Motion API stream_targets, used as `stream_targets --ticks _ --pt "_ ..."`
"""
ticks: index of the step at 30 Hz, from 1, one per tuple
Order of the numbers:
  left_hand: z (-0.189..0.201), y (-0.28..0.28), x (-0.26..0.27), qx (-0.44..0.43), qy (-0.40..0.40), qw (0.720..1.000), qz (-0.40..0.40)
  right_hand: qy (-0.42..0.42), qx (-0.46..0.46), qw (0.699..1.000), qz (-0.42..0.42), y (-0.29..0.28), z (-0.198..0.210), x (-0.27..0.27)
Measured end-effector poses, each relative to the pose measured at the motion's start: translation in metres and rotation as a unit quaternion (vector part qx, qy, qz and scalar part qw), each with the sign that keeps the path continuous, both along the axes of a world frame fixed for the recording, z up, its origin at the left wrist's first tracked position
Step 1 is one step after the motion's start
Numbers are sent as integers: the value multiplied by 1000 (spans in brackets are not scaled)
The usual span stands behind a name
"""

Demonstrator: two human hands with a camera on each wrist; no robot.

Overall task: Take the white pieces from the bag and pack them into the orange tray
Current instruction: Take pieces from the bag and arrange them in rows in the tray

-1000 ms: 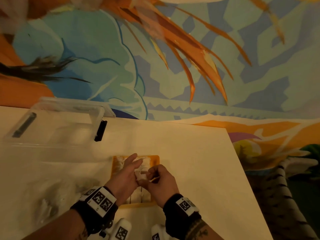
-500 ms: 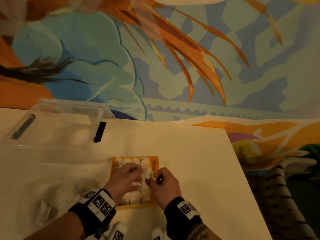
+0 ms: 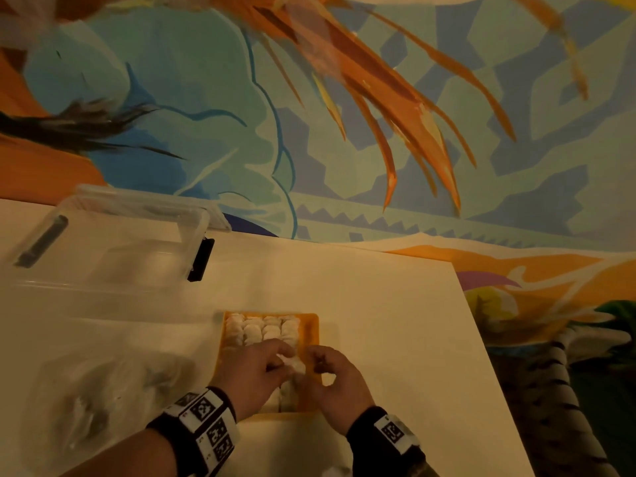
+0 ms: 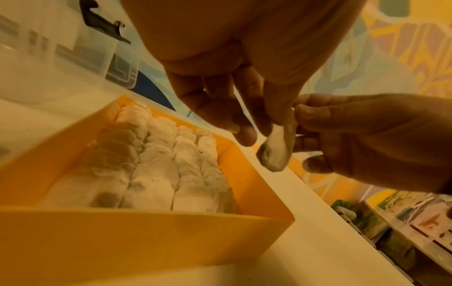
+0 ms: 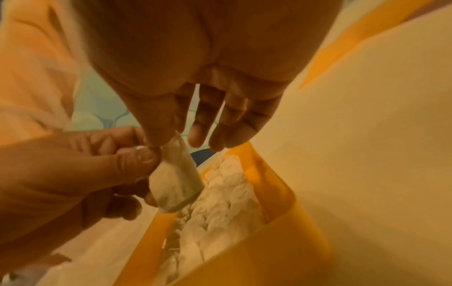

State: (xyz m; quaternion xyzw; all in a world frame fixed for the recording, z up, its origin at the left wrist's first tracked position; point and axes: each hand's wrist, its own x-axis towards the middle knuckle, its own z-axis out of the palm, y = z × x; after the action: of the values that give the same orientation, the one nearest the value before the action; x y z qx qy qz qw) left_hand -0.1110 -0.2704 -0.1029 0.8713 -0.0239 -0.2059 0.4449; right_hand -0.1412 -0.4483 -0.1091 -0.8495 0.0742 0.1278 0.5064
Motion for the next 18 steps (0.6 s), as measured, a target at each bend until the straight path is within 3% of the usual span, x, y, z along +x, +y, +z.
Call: stream_targets --ticks 3,6,9,12,15,18 --pt "-4 3 2 34 -15 998 -58 -4 -37 997 62 -1 6 9" --pt "-4 6 7 30 -20 997 -68 8 -73 992 101 0 8 23" --pt "-7 17 18 44 -45 998 -21 -5 -79 995 61 -5 9 45" --pt "-19 41 33 137 -69 987 57 -15 -112 993 14 -12 12 74" --pt "-36 64 41 196 24 976 88 13 -148 989 7 -13 11 102" --pt "-50 75 40 168 94 979 62 57 -212 974 63 -9 -3 120"
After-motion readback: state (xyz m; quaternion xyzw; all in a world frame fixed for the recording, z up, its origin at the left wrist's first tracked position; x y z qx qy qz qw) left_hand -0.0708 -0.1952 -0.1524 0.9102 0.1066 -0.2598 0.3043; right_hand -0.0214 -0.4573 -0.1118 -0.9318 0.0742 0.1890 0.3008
